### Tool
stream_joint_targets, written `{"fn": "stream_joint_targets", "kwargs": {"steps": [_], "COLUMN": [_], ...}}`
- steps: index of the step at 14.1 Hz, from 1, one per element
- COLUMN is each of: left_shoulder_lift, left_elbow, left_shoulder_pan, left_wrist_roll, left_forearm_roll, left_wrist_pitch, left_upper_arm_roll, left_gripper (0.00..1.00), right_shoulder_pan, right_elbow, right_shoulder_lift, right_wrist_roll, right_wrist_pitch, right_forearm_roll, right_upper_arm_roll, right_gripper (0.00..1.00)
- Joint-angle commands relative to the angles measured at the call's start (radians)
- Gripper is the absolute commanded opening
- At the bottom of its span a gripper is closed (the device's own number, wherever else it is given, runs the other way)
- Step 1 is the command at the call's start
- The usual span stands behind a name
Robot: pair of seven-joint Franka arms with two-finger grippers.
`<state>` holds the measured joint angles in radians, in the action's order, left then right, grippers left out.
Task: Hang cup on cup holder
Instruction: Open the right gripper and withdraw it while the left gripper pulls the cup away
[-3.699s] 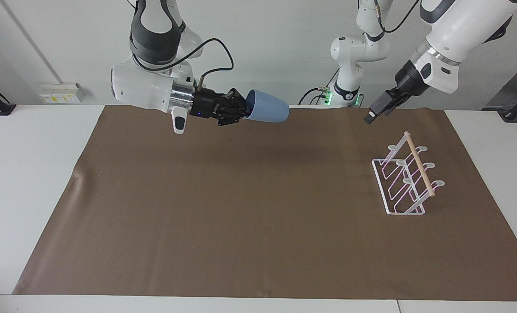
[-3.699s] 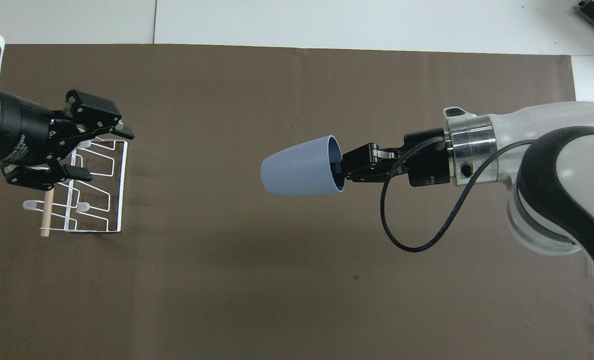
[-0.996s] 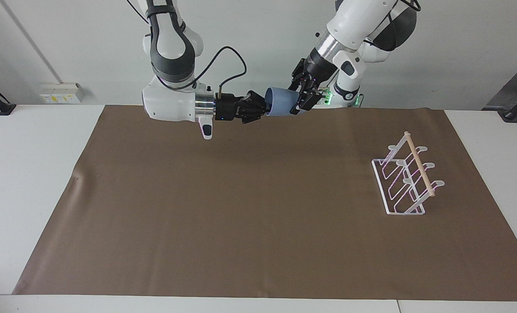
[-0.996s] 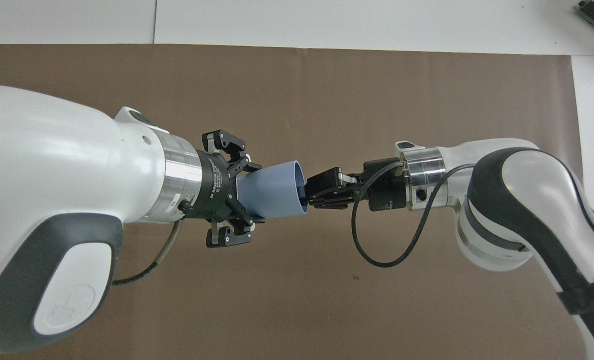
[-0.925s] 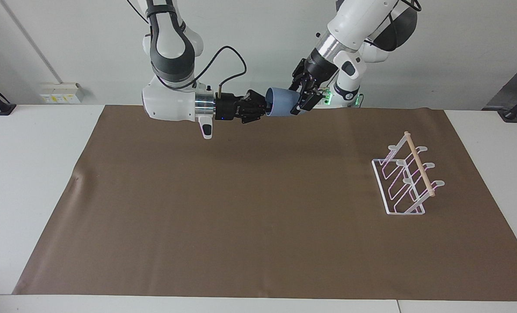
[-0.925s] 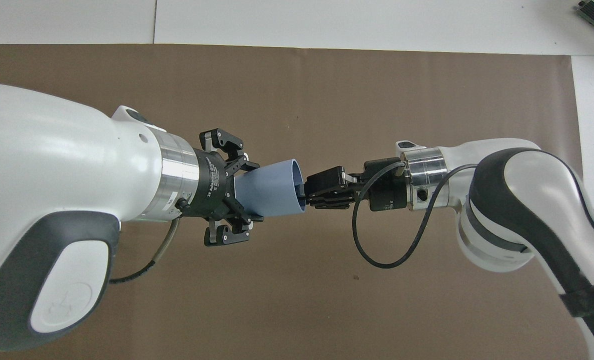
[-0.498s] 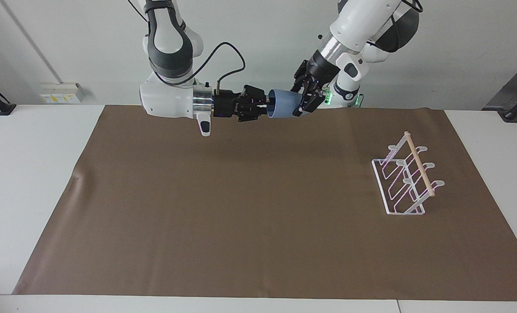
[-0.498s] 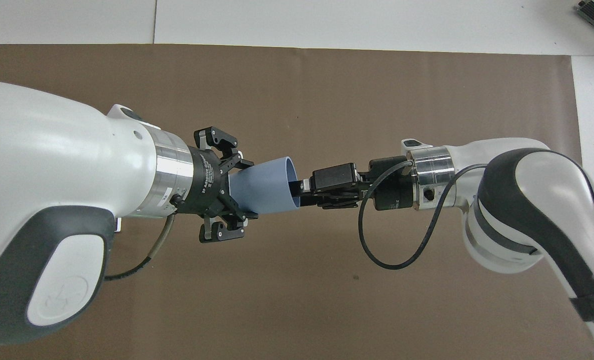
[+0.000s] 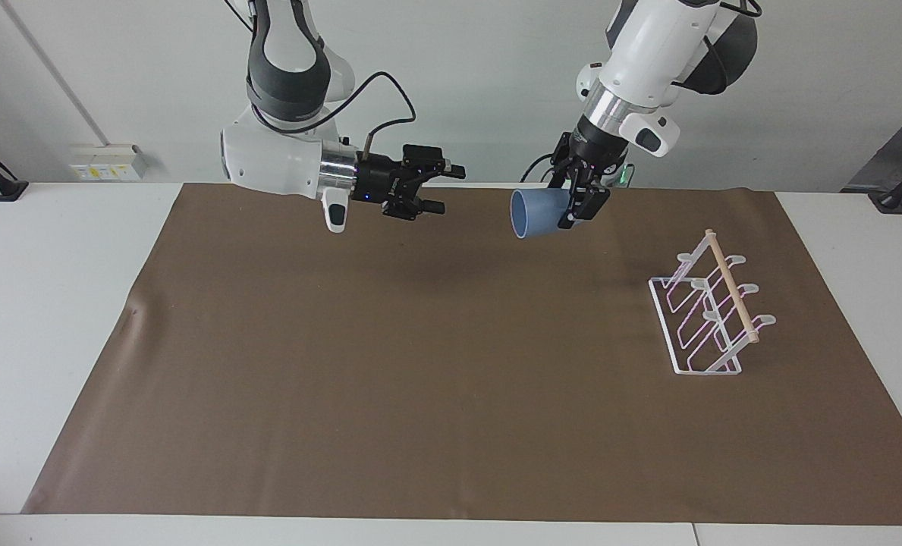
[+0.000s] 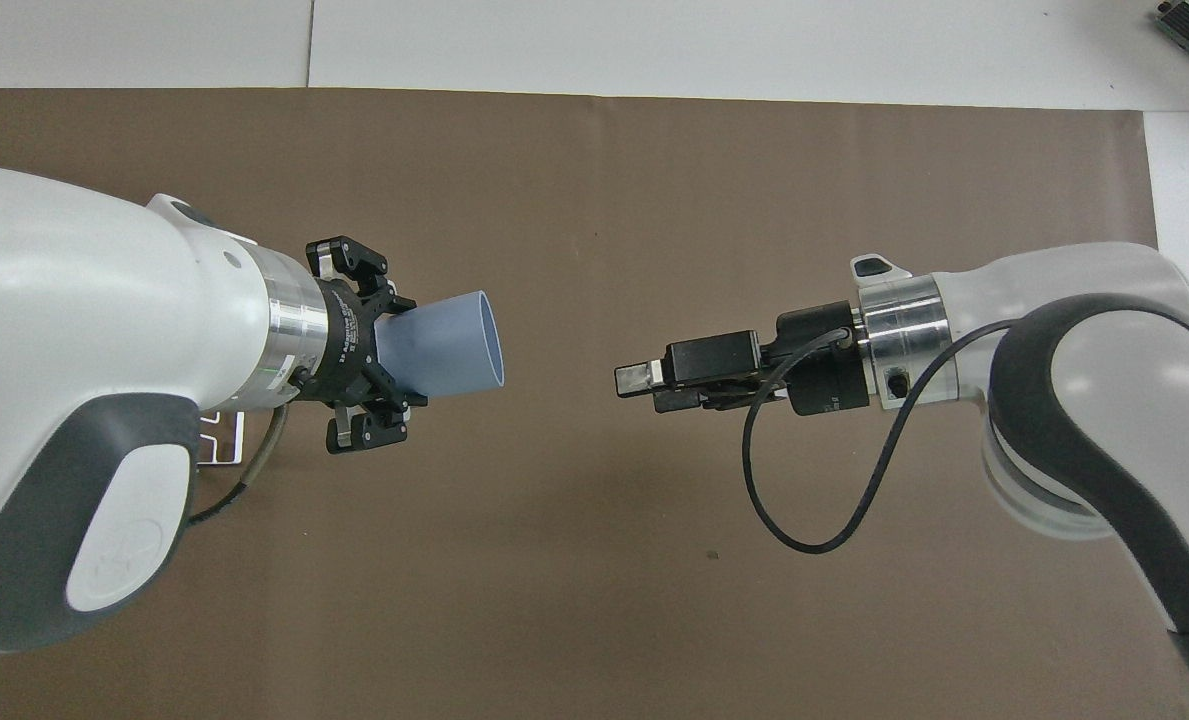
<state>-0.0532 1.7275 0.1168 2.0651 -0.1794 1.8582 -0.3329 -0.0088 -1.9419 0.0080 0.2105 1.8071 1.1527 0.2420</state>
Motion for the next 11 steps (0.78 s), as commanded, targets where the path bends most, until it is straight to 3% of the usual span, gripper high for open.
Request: {"fn": "stream_joint_targets", "kwargs": {"steps": [1, 6, 11], "left_shoulder_lift": [-0.062, -0.062, 0.010], "left_elbow": [0.099, 0.161, 0.187], "left_shoulder_pan": [-0.022, -0.025, -0.025], "left_wrist_roll": [0.006, 0.033, 0.029], "left_forearm_roll": [0.102, 0.415, 0.771], "left_wrist_pitch": [0.070, 0.116, 0.131], "left_upper_arm_roll": [-0.001, -0.003, -0.005], "left_gripper": [0.00, 0.00, 0.00], "right_shoulder_pan": [-0.014, -0.013, 0.000], "right_elbow": [0.061, 0.092, 0.092], "right_shoulder_lift": [-0.008, -0.008, -0.014], "right_wrist_roll": [-0.097, -0.160, -0.310], "right_wrist_pitch": [-0.005, 0.015, 0.057], "right_forearm_roll": [-0.256, -0.678, -1.058], "right_upper_arm_roll": [-0.001, 0.000, 0.006], "right_gripper": [1.00, 1.00, 1.00]}}
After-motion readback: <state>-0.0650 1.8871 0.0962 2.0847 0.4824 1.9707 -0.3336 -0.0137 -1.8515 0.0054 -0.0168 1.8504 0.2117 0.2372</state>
